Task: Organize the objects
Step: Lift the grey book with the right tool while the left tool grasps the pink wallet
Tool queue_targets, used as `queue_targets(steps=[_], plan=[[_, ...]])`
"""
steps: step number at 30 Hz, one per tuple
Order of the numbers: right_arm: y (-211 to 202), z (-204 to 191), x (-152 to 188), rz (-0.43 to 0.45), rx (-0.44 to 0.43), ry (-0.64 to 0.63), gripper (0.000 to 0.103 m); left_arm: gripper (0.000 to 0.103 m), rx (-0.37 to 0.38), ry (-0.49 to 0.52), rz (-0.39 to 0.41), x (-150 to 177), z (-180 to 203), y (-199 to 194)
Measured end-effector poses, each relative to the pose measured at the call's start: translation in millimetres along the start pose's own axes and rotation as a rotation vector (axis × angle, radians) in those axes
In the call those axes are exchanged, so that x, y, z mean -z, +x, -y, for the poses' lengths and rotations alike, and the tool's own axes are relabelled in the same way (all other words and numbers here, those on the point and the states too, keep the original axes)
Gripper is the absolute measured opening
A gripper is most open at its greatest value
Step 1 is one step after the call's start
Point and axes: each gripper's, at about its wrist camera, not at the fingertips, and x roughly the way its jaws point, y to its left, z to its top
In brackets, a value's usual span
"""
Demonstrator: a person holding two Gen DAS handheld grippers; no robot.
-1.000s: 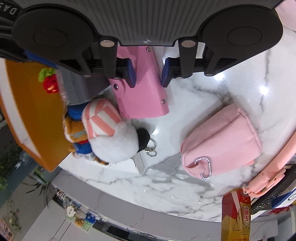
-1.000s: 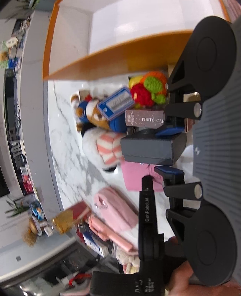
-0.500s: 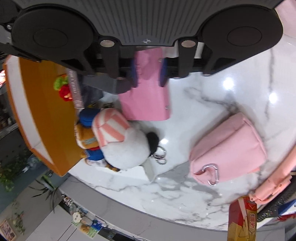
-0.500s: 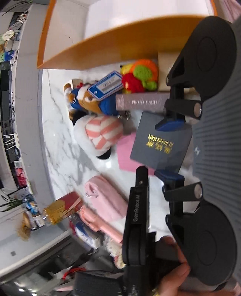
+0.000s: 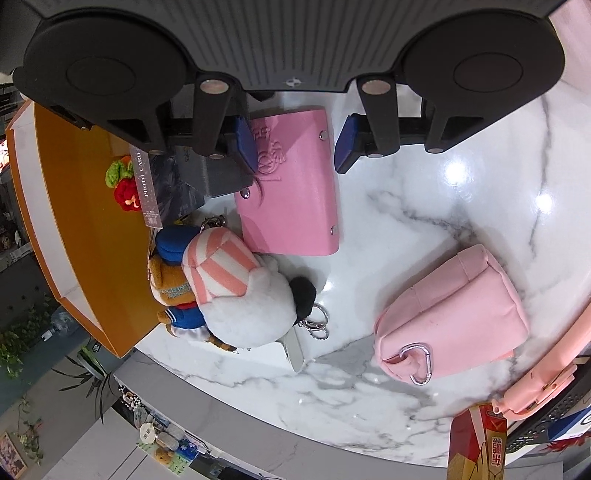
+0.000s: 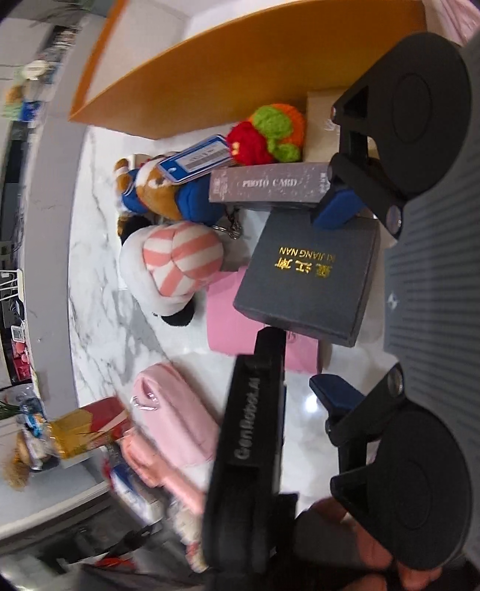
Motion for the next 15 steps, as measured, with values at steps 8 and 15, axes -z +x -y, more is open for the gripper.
queue_targets(steps=[8, 15], plan=[[-12.1, 10.3, -3.9, 0.023, 0.026, 0.005, 0.050, 0.072, -0.003, -0.036, -0.045, -0.3, -5.0, 8.3], [-14.1, 60.7, -14.5, -0.009, -0.128, 0.243, 0.044, 0.083, 0.007, -0.017, -0.031, -6.3, 2.7, 19.5]])
